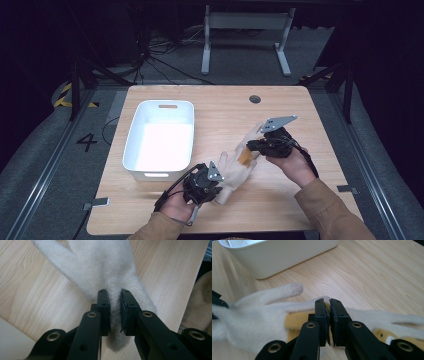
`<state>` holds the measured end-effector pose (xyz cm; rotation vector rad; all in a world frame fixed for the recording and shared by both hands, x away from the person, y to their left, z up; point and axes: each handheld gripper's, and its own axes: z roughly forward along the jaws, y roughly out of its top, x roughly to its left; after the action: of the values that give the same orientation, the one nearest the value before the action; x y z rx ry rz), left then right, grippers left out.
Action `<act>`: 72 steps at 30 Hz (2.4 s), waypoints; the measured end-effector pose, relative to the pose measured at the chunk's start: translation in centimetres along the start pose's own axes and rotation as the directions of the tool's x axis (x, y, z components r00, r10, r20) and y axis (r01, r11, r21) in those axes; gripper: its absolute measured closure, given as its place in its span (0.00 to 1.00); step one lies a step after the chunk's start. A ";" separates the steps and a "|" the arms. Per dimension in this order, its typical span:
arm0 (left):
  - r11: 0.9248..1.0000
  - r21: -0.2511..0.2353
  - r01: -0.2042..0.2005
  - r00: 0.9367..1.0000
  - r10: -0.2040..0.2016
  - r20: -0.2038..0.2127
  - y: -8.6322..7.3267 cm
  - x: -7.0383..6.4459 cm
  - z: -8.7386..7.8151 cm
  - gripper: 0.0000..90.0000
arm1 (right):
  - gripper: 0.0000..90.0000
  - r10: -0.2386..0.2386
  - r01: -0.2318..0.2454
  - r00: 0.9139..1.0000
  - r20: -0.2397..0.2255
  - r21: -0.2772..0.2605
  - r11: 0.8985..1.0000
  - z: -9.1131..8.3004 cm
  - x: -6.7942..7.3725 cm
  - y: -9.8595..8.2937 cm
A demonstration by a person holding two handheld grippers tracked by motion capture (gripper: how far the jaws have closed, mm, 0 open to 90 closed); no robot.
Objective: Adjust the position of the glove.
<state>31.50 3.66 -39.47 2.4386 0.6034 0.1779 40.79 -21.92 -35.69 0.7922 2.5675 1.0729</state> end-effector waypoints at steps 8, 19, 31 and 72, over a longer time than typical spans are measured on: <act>0.996 -0.014 -0.084 0.996 0.085 0.019 1.3 0.2 0.6 0.88 | 0.94 0.053 -0.052 0.998 0.046 -0.019 0.998 -3.1 -0.3 -2.7; 0.989 -0.024 -0.143 0.987 0.144 0.070 3.4 0.6 2.4 0.88 | 0.94 0.115 -0.113 0.987 0.115 -0.029 0.993 -6.8 0.5 -6.4; 0.976 0.007 -0.216 0.968 0.214 0.130 4.8 0.9 5.4 0.88 | 0.94 0.178 -0.181 0.972 0.153 0.002 0.984 -8.1 1.0 -10.0; 0.993 -0.082 -0.083 0.993 0.089 0.071 5.0 1.2 3.5 0.67 | 0.74 0.246 -0.252 0.947 0.205 0.006 0.968 -8.0 0.5 -12.0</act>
<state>35.41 -1.17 -39.27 2.3846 0.4500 0.1421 32.34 -33.29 -38.70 1.1955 2.3644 0.9617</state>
